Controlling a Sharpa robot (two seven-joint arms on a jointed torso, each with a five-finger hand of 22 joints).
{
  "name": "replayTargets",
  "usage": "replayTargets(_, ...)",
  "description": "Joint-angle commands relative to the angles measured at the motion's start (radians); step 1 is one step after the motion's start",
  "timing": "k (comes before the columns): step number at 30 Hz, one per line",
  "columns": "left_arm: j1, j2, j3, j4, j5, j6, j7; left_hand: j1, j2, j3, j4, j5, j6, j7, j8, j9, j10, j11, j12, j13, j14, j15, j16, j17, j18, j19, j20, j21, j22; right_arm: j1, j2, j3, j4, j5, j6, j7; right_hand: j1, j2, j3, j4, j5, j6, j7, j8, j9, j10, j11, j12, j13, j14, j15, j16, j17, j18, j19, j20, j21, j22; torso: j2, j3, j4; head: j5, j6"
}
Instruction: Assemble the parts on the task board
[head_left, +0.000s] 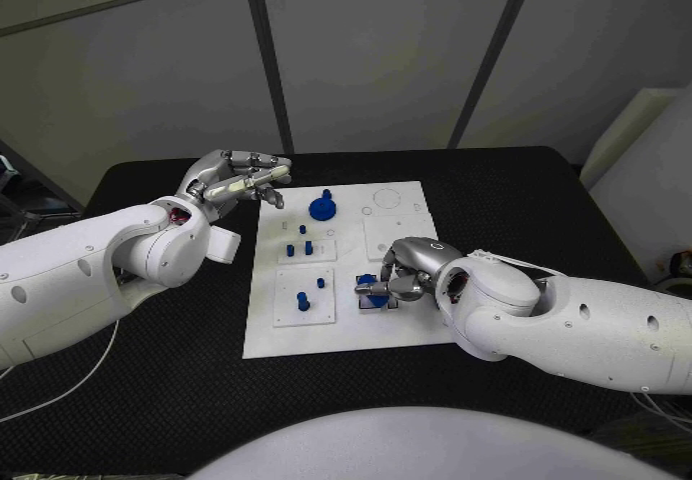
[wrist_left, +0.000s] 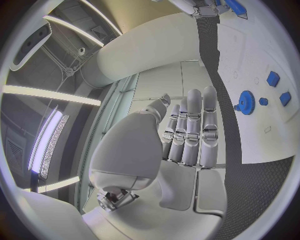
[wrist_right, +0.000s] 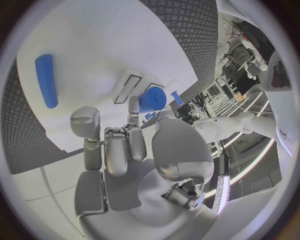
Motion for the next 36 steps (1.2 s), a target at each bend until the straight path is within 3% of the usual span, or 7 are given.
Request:
replayTargets(1, 0.001, -0.001, 0.001, 0.001, 0.002, 0.01, 0.006, 0.007, -0.001, 0.001, -0.005, 0.002, -0.006, 0.004, 0.0, -0.001, -0.007, -0.001, 0.003, 0.0, -0.001, 0.003, -0.005, -0.001, -0.004, 0.005, -0.001, -0.007, -0.001, 0.002, -0.002, 0.001, 0.007, -0.008, -0.023, 0.009, -0.01, -0.003, -0.004, -0.001, -0.004, -0.005, 0.0, 0.001, 0.002, 0.014, -0.006, -0.004, 0.114, 0.094, -0.007, -0.005, 0.218, -0.01, -0.001, -0.008, -0.005, 0.0, 0.0, 0.0002, -0.0006, -0.001, -0.001)
replayTargets(21, 0.001, -0.002, 0.001, 0.001, 0.002, 0.008, 0.002, 0.007, -0.001, 0.001, -0.005, 0.002, -0.007, 0.005, 0.0, -0.001, -0.008, -0.001, 0.003, 0.0, -0.001, 0.003, -0.005, -0.001, -0.004, 0.005, -0.002, -0.007, -0.001, 0.001, -0.012, 0.0, 0.033, 0.017, -0.006, 0.04, 0.001, 0.018, 0.007, -0.005, 0.046, 0.003, -0.005, 0.011, 0.019, 0.021, -0.01, 0.006, 0.125, 0.095, -0.01, -0.002, 0.223, -0.011, 0.004, -0.01, 0.001, 0.009, 0.0, 0.0, -0.0005, -0.001, 0.0)
replayTargets(30, 0.001, 0.0, 0.001, 0.001, 0.002, 0.01, 0.001, 0.011, 0.0, 0.003, -0.007, 0.003, -0.007, 0.005, 0.0, -0.002, -0.009, -0.001, 0.003, 0.0, -0.001, 0.002, -0.005, -0.001, -0.004, 0.005, -0.002, -0.007, -0.001, 0.001, -0.025, 0.0, 0.031, 0.014, 0.004, 0.051, 0.114, 0.029, 0.017, -0.023, 0.079, -0.003, -0.008, 0.014, 0.039, 0.023, -0.012, 0.007, 0.128, 0.095, -0.012, -0.002, 0.224, -0.011, 0.004, -0.012, 0.0, 0.011, 0.0, 0.0009, -0.0003, 0.001, 0.001)
replayTargets(36, 0.001, 0.002, 0.001, -0.001, 0.002, 0.008, -0.001, 0.031, 0.009, 0.018, -0.019, 0.005, -0.007, 0.005, 0.001, -0.002, -0.01, -0.002, 0.005, -0.001, -0.003, 0.001, -0.006, -0.001, -0.003, 0.006, -0.004, -0.004, 0.002, 0.001, -0.024, 0.0, 0.021, 0.014, 0.016, 0.065, 0.217, 0.029, 0.029, -0.066, 0.066, -0.008, -0.008, 0.013, 0.049, 0.022, -0.013, 0.004, 0.128, 0.095, -0.013, -0.002, 0.223, -0.011, 0.002, -0.013, -0.003, 0.009, 0.0, 0.0008, -0.0003, 0.004, 0.001)
